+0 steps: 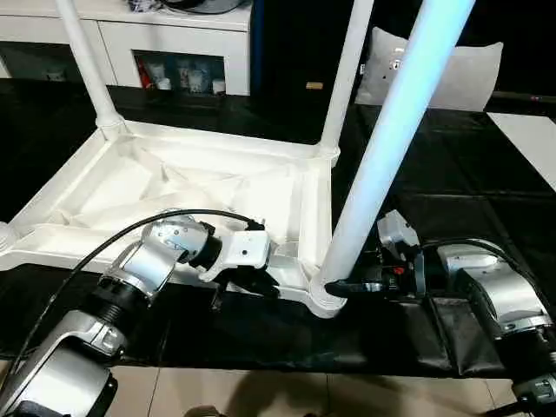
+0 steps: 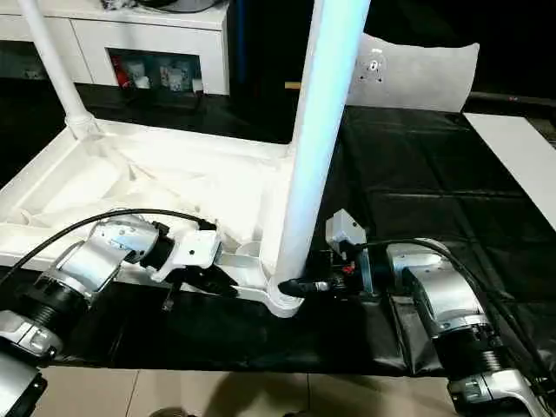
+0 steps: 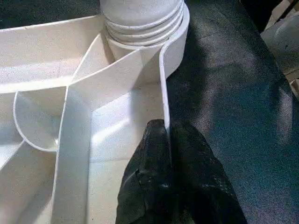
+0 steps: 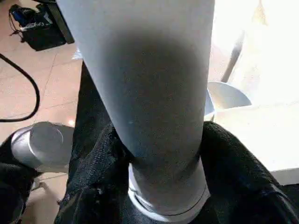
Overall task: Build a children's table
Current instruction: Rotate leg to tighten
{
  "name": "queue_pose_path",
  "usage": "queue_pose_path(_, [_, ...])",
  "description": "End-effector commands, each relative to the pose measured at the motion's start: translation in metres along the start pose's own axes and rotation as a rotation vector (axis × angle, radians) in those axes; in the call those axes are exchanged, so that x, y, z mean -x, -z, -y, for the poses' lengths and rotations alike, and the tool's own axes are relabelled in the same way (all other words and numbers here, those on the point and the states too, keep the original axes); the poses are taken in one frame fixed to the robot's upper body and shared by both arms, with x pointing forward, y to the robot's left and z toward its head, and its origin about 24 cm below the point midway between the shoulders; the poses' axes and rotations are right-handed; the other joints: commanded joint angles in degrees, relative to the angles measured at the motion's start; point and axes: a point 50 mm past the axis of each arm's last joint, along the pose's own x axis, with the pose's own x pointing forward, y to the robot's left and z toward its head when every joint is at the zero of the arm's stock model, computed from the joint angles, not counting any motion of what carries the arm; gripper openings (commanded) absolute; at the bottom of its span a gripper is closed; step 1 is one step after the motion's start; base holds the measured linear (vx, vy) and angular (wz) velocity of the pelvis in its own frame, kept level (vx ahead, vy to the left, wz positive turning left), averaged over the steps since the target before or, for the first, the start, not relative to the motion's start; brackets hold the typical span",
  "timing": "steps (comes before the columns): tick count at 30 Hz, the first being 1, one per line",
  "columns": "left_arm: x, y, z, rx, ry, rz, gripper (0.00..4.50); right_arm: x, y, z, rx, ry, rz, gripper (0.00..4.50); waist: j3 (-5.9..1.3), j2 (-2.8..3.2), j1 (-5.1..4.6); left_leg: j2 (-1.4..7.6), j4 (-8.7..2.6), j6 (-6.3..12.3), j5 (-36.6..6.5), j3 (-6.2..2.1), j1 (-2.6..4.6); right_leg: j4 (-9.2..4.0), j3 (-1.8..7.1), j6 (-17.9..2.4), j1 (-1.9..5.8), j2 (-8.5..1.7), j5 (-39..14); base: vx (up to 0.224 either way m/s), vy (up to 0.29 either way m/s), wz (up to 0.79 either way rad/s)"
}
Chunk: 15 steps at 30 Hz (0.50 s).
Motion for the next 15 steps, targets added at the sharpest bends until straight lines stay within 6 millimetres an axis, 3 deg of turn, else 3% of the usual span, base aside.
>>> queue_pose_path(1, [-0.009, -0.007, 0.001, -0.056, 0.067, -0.019, 0.0, -0.003, -0.003, -0.003, 0.0, -0.052, 0.013, 1.95, -3.78, -0.08, -0.15, 3.42, -3.7, 3.65, -4.54, -0.76, -0.24, -4.18, 3.36, -10.6, 3.52, -5.26, -12.84, 0.0, 0.0, 0.0])
queue_pose_path(5, [-0.009, -0.004, -0.002, 0.043, -0.003, 0.004, 0.0, -0.01, 0.001, -0.005, -0.041, -0.002, 0.025, 1.94, -3.66, -0.02, -0.16, 3.41, -3.79, 3.43, -4.78, -0.77, -0.2, -4.26, 3.29, -10.79, 3.53, -5.26, -13.12, 0.0, 0.0, 0.0])
queue_pose_path(7, [-0.01, -0.008, -0.003, 0.09, -0.026, 0.044, 0.0, -0.015, 0.0, -0.003, -0.064, 0.044, 0.038, 1.94, -3.42, -0.07, -0.26, 3.25, -3.87, 3.01, -6.27, -0.77, -0.13, -4.71, 3.27, -9.84, 3.45, -5.24, -16.61, 0.0, 0.0, 0.0])
queue_pose_path(10, [-0.017, -0.016, -0.006, 0.157, -0.081, 0.112, 0.0, -0.03, -0.002, 0.006, -0.092, 0.196, 0.067, 1.94, -2.94, -0.17, -0.86, 2.93, -4.17, 1.36, -9.02, -1.0, 0.08, -5.74, 3.05, -7.15, 3.15, -5.35, -25.95, 0.0, 0.0, 0.0])
queue_pose_path(11, [-0.021, -0.02, -0.009, 0.182, -0.121, 0.131, 0.0, -0.038, -0.003, 0.013, -0.115, 0.291, 0.068, 1.94, -2.91, -0.27, -1.19, 2.7, -4.14, 0.83, -9.82, -1.16, 0.0, -6.2, 2.91, -5.14, 3.17, -5.44, -30.32, 0.0, 0.0, 0.0])
queue_pose_path(12, [-0.026, -0.023, -0.013, 0.213, -0.181, 0.135, 0.0, -0.047, -0.004, 0.019, -0.164, 0.378, 0.073, 1.94, -2.91, 0.03, -1.76, 2.6, -4.15, 0.22, -10.42, -1.31, 0.18, -6.42, 2.74, -4.12, 2.88, -5.32, -32.46, 0.0, 0.0, 0.0])
queue_pose_path(14, [-0.037, -0.029, -0.018, 0.251, -0.244, 0.143, 0.0, -0.064, -0.008, 0.028, -0.214, 0.497, 0.087, 1.93, -2.96, 0.03, -3.42, 2.45, -4.19, -0.42, -11.46, -1.7, -0.26, -6.74, 2.33, -3.08, 3.06, -5.23, -33.83, 0.0, 0.0, 0.0])
queue_pose_path(15, [-0.039, -0.031, -0.019, 0.265, -0.258, 0.149, 0.0, -0.069, -0.01, 0.03, -0.225, 0.528, 0.089, 1.93, -3.0, 0.13, -3.79, 2.46, -4.21, -0.37, -11.69, -1.72, -0.25, -6.79, 2.29, -3.19, 2.99, -5.2, -33.55, 0.0, 0.0, 0.0])
